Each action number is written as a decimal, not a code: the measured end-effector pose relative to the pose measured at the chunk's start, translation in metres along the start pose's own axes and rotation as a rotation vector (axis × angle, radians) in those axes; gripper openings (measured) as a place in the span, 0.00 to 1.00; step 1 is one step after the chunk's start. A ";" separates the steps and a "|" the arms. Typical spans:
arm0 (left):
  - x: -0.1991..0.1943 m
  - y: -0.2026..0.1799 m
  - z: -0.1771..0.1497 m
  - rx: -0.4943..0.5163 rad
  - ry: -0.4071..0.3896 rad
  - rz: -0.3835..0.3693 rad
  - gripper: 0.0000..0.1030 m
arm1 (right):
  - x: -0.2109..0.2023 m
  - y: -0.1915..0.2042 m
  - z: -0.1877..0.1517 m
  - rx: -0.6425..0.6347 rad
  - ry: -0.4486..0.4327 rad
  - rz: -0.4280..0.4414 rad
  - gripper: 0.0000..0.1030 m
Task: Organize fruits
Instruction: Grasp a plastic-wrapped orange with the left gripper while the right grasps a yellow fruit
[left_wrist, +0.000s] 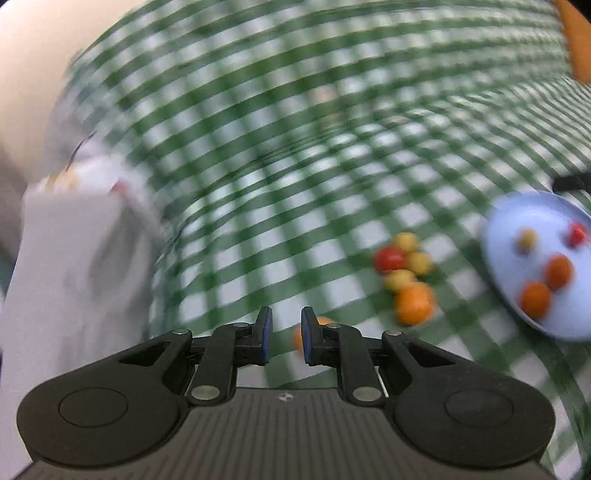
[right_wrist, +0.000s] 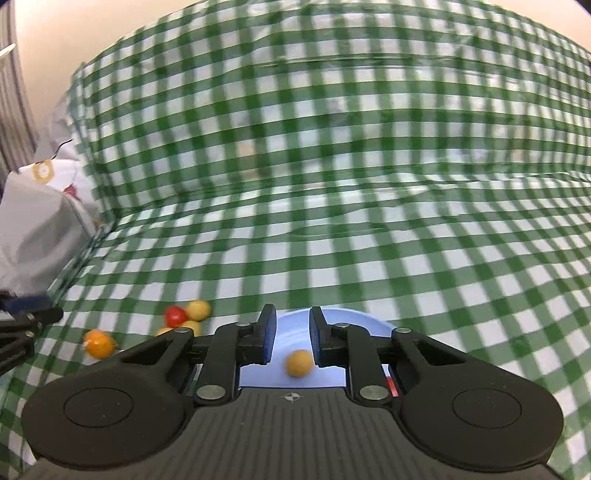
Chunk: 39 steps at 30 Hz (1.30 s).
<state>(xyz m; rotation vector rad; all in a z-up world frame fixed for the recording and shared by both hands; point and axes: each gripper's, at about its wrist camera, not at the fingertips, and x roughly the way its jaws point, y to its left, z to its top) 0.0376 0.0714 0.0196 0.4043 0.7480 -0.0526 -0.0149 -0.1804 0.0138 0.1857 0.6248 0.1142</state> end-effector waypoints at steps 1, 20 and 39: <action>0.003 0.008 -0.003 -0.043 -0.001 -0.014 0.18 | 0.005 0.004 0.001 0.001 0.010 0.016 0.20; 0.064 -0.020 -0.014 0.054 0.083 -0.092 0.54 | 0.127 0.070 0.004 -0.001 0.212 0.128 0.29; 0.069 -0.022 -0.015 0.063 0.113 -0.054 0.41 | 0.127 0.069 0.000 -0.083 0.246 0.139 0.25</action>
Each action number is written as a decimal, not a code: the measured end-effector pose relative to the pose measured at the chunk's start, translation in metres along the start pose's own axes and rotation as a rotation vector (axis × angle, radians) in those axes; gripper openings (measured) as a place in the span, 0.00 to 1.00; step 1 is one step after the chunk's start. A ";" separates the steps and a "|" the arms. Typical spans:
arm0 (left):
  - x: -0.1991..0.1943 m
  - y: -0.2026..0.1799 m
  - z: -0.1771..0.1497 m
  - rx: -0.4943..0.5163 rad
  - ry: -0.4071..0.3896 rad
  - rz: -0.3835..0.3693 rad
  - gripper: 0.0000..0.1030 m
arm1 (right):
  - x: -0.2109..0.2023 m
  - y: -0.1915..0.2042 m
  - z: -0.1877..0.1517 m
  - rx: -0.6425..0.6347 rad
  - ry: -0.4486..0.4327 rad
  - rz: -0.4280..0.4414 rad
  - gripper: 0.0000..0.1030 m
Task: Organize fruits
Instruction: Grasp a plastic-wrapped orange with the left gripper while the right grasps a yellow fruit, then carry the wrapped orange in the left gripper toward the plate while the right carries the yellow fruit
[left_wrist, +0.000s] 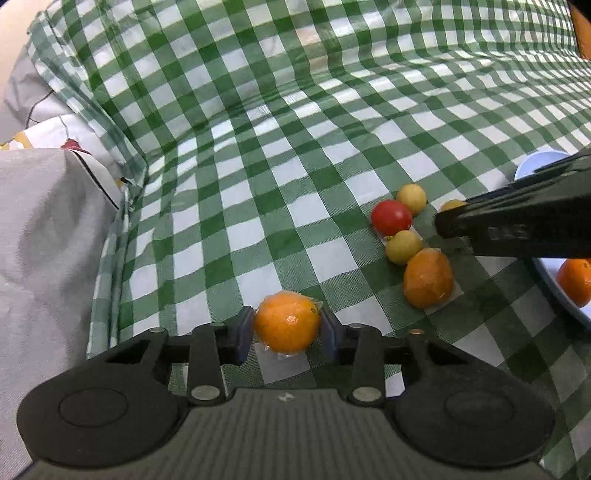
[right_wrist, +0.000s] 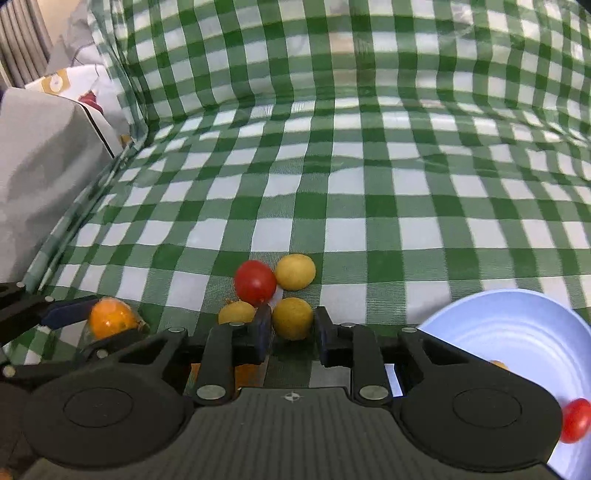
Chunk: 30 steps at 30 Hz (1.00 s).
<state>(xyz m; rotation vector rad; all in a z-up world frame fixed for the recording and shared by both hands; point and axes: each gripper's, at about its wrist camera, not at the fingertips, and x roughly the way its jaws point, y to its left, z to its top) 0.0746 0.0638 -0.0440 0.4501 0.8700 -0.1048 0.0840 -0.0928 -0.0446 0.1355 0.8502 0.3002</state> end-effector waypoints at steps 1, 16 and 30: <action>-0.003 0.001 -0.001 -0.004 -0.002 0.004 0.41 | -0.008 -0.001 -0.002 -0.007 -0.006 0.006 0.25; -0.062 -0.007 -0.019 0.026 -0.058 0.085 0.41 | -0.106 -0.019 -0.036 -0.126 -0.134 0.009 0.25; -0.085 -0.024 -0.017 0.015 -0.123 0.075 0.41 | -0.158 -0.068 -0.053 -0.191 -0.231 -0.084 0.25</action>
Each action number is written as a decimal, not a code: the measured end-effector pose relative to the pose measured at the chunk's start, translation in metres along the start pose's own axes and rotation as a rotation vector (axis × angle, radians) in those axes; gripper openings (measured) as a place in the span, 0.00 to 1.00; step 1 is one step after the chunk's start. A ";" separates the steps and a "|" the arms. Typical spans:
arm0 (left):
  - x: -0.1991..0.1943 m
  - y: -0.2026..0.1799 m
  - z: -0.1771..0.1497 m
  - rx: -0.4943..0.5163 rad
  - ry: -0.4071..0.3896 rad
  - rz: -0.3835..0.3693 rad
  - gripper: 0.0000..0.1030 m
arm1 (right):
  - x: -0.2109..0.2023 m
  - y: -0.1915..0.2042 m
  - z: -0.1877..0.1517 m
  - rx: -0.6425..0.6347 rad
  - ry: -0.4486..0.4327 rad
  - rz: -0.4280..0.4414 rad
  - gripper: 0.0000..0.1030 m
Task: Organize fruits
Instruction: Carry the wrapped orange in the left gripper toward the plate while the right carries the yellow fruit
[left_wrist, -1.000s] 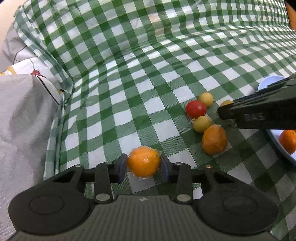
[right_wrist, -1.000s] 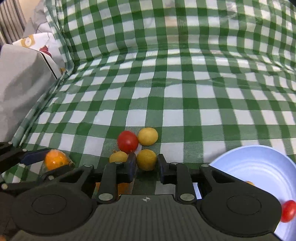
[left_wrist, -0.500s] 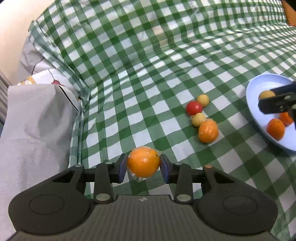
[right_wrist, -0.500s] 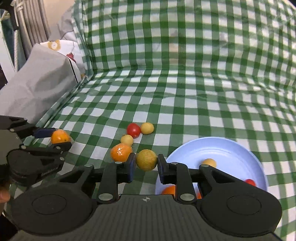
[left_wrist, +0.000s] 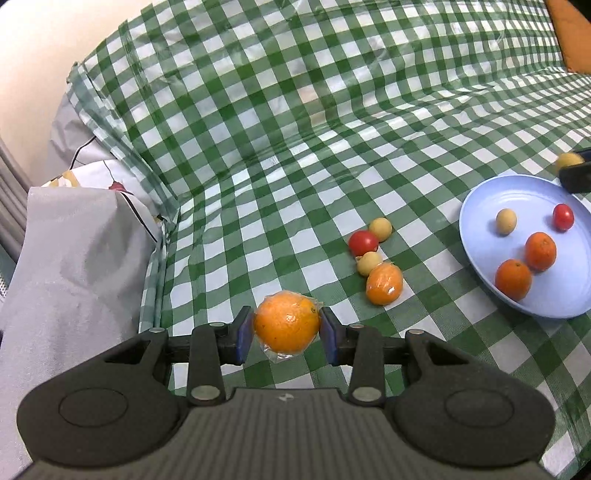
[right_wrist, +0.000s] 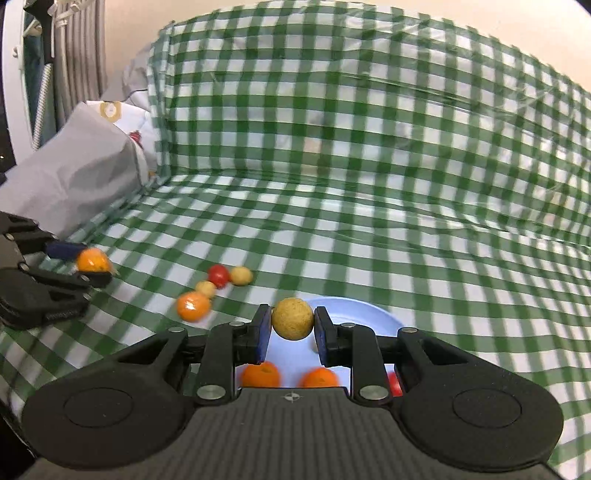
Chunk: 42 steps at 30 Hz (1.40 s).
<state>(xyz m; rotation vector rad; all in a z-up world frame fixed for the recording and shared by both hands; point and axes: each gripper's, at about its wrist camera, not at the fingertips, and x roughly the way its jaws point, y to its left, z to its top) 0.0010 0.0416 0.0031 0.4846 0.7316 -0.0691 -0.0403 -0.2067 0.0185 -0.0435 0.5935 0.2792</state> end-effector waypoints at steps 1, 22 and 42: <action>0.003 -0.001 0.001 0.001 0.006 0.001 0.41 | -0.001 -0.005 -0.001 0.009 0.002 -0.007 0.25; 0.017 -0.036 0.015 0.021 0.014 -0.047 0.41 | 0.004 -0.041 -0.014 0.067 0.048 -0.081 0.26; 0.015 -0.036 0.015 0.010 0.000 -0.062 0.41 | 0.006 -0.039 -0.015 0.078 0.052 -0.093 0.26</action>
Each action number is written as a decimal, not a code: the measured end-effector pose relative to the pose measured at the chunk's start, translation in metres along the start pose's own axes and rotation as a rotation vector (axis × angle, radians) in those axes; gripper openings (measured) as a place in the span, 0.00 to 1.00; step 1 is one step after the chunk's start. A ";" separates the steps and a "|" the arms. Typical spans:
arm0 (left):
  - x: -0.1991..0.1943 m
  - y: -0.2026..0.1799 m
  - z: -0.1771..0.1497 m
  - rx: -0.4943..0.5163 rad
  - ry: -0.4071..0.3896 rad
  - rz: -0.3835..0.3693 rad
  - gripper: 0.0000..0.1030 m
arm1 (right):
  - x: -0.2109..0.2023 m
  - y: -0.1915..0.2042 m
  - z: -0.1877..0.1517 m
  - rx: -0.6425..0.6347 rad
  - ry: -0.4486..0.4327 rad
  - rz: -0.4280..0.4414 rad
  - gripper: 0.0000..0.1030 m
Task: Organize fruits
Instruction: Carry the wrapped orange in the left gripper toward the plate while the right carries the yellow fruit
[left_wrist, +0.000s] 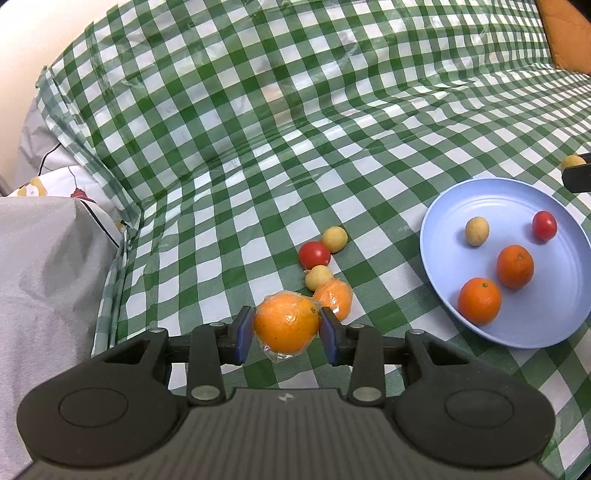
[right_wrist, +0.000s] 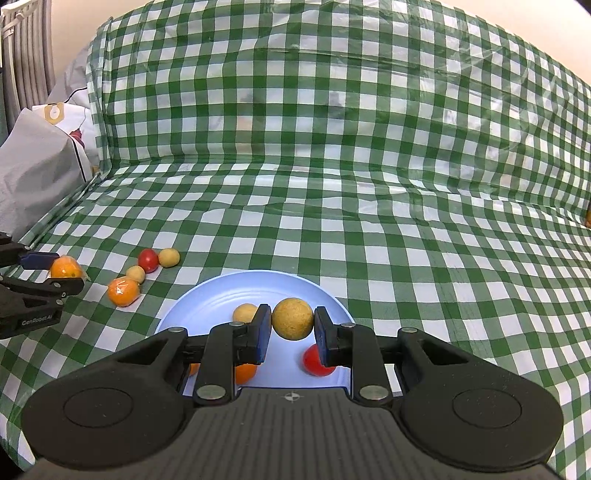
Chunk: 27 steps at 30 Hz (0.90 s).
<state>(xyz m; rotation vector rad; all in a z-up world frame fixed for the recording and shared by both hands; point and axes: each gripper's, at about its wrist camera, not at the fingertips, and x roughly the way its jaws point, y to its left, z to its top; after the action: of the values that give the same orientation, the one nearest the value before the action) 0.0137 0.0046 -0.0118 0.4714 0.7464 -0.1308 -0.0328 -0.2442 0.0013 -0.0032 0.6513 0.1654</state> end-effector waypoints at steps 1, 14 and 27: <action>0.000 0.000 0.000 0.000 -0.003 -0.003 0.41 | 0.000 0.000 0.000 -0.001 0.000 -0.001 0.26; -0.005 -0.013 0.010 0.003 -0.072 -0.072 0.41 | 0.005 0.000 -0.002 0.000 0.034 -0.036 0.26; -0.003 -0.052 0.027 0.056 -0.170 -0.181 0.41 | 0.013 -0.007 -0.009 -0.023 0.067 -0.051 0.25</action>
<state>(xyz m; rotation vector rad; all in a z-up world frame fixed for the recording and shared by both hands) 0.0135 -0.0544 -0.0118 0.4389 0.6185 -0.3576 -0.0274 -0.2500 -0.0139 -0.0472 0.7151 0.1238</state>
